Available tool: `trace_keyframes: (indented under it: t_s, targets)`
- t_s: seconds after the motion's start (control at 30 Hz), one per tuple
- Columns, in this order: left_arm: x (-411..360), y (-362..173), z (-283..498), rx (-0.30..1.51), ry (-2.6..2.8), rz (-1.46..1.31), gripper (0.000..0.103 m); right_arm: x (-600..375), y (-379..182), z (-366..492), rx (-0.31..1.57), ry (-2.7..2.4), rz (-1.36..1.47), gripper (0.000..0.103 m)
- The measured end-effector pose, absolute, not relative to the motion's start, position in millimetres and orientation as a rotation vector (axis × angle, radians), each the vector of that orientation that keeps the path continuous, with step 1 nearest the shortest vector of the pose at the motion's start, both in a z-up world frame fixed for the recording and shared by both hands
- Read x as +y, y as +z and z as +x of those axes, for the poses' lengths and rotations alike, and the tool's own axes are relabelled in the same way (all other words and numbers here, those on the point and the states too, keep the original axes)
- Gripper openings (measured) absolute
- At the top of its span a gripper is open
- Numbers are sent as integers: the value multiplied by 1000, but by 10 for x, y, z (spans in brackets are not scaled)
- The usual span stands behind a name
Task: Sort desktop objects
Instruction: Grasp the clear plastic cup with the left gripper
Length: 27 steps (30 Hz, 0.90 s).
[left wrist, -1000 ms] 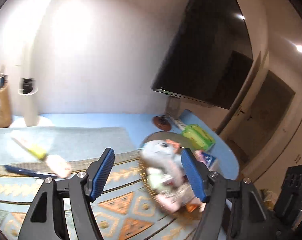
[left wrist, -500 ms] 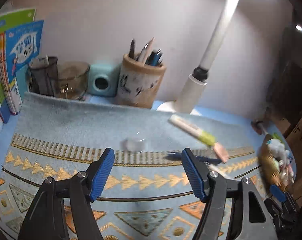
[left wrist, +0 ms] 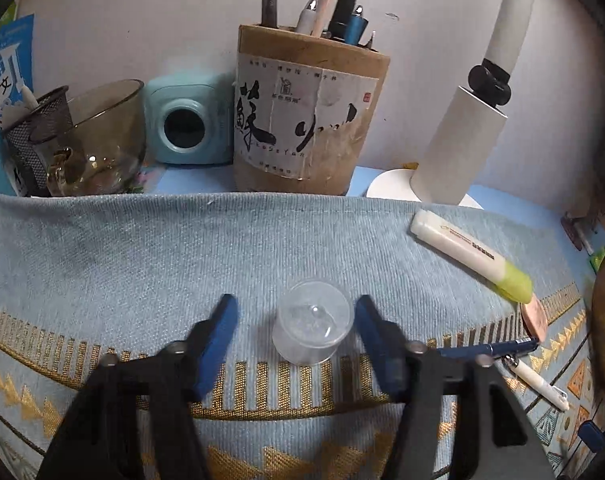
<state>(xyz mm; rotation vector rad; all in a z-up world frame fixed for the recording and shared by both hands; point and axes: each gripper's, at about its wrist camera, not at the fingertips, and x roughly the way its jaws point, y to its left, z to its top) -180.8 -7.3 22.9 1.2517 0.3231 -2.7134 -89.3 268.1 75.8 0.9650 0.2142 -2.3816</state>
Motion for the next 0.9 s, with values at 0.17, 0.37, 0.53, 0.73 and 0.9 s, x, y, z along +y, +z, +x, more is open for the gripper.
trace_keyframes:
  t_s: [0.17, 0.37, 0.53, 0.73, 0.9]
  targets:
    - [88, 286, -1582, 295, -2739, 1287, 29, 2764, 766, -940, 148, -2396, 973, 77]
    - [389, 251, -948, 365, -2740, 1389, 29, 2866, 744, -1030, 57, -2392, 1020, 78]
    - [630, 179, -668, 275, -2767, 1324, 29, 2747, 746, -1161, 133, -2320, 1136, 77]
    - [615, 165, -679, 319, -2796, 1294, 30, 2511, 798, -1594, 360, -2271, 1173, 86]
    - [488, 214, -689, 410, -2815, 1286, 30, 2264, 608, -1736, 538, -2270, 1157, 83]
